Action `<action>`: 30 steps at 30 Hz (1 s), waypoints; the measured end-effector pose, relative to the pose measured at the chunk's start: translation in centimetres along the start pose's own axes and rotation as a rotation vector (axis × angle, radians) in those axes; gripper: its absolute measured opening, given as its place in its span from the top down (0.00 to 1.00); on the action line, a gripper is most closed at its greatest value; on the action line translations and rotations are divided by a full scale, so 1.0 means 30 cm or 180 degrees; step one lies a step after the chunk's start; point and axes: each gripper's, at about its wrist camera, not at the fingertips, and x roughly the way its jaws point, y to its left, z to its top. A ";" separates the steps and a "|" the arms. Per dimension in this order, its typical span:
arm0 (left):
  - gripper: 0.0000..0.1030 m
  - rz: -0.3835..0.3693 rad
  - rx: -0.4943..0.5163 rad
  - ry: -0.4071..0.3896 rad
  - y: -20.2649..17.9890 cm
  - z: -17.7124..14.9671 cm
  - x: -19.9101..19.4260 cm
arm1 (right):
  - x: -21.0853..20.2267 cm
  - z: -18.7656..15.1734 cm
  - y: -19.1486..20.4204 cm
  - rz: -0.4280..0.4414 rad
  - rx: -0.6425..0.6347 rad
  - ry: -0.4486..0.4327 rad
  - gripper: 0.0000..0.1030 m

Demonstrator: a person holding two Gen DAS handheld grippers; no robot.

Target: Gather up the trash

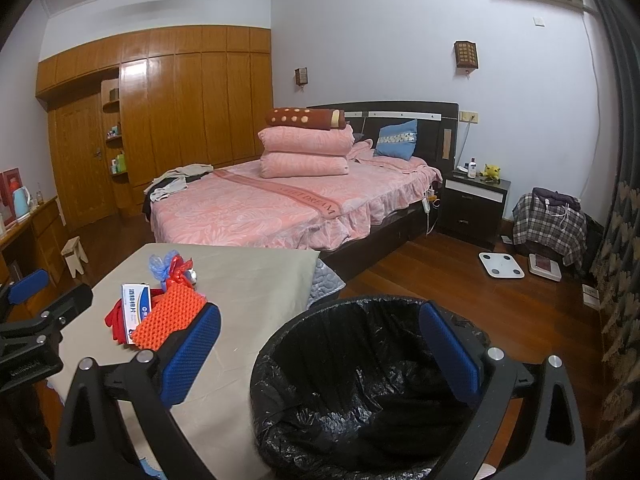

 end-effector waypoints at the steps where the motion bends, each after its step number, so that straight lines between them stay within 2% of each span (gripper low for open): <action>1: 0.05 -0.0008 -0.0018 -0.0008 -0.003 -0.025 -0.017 | 0.001 0.002 0.001 -0.0001 0.0000 0.0003 0.06; 30: 0.05 0.0003 -0.0025 0.0002 0.002 -0.041 -0.016 | -0.003 -0.005 -0.005 0.0001 0.0016 0.0022 0.06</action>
